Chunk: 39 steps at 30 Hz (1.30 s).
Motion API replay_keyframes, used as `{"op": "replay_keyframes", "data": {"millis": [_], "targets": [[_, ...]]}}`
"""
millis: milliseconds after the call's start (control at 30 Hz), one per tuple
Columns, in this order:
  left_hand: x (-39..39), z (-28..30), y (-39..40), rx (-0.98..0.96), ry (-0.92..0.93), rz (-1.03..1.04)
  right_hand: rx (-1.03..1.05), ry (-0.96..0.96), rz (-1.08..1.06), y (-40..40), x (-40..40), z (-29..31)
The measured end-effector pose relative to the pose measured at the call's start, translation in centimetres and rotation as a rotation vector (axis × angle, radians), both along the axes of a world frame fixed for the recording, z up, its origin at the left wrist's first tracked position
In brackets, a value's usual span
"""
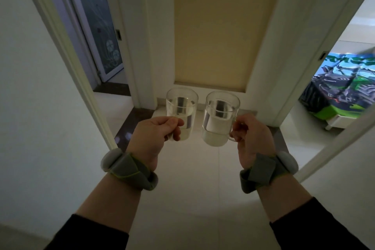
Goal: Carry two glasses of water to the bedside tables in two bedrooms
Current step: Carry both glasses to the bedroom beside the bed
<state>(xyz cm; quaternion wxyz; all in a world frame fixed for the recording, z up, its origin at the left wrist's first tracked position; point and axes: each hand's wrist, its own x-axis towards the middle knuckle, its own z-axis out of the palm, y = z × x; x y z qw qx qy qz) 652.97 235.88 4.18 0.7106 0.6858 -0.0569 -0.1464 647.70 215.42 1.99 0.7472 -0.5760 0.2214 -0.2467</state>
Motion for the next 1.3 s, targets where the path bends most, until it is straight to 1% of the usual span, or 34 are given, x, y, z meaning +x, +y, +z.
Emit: {"op": "replay_keyframes", "data": {"millis": [67,100,167,300,433,467,567,633,700,800,900,1000,1200,1300], "targets": [[3.9,0.3,-1.2,0.006,-0.018,-0.021,-0.011,0.005,0.009,-0.8,3.6,0.2],[4.5,0.6,-1.4,0.009,-0.021,-0.018,-0.019,0.01,0.005,-0.8,4.2,0.4],[8.0,0.6,-2.7,0.001,-0.003,-0.008,-0.009,0.02,0.01,-2.1,8.1,0.1],[12.3,1.1,-4.3,-0.028,0.006,0.023,0.008,0.019,0.034,-3.8,13.2,0.2],[18.9,1.2,-7.6,-0.046,0.008,0.104,-0.014,0.069,0.085,-6.9,21.3,-0.4],[19.4,1.4,-7.8,-0.03,-0.001,0.113,-0.029,0.083,0.096,-7.2,22.1,-0.4],[24.5,1.3,-9.9,-0.017,-0.04,0.188,-0.126,0.058,0.183,-9.3,28.4,-0.2],[28.0,1.2,-10.8,-0.029,-0.02,0.25,-0.104,0.043,0.214,-10.6,32.9,-0.2],[29.7,1.1,-11.1,-0.027,-0.02,0.268,-0.076,0.027,0.226,-11.0,35.2,-0.1],[33.8,0.9,-11.7,-0.058,-0.018,0.327,-0.061,0.032,0.262,-11.5,40.7,0.0],[38.3,0.9,-11.2,-0.131,0.028,0.41,-0.047,0.051,0.315,-10.9,46.8,-0.3],[41.0,0.9,-10.5,-0.165,0.065,0.439,-0.052,0.086,0.353,-10.0,50.2,-0.5],[50.9,0.7,-6.4,-0.126,0.051,0.509,-0.05,0.042,0.499,-6.6,61.3,-0.9],[54.6,0.9,-4.6,-0.084,0.061,0.506,-0.044,0.06,0.444,-4.4,65.4,-0.8]]}}
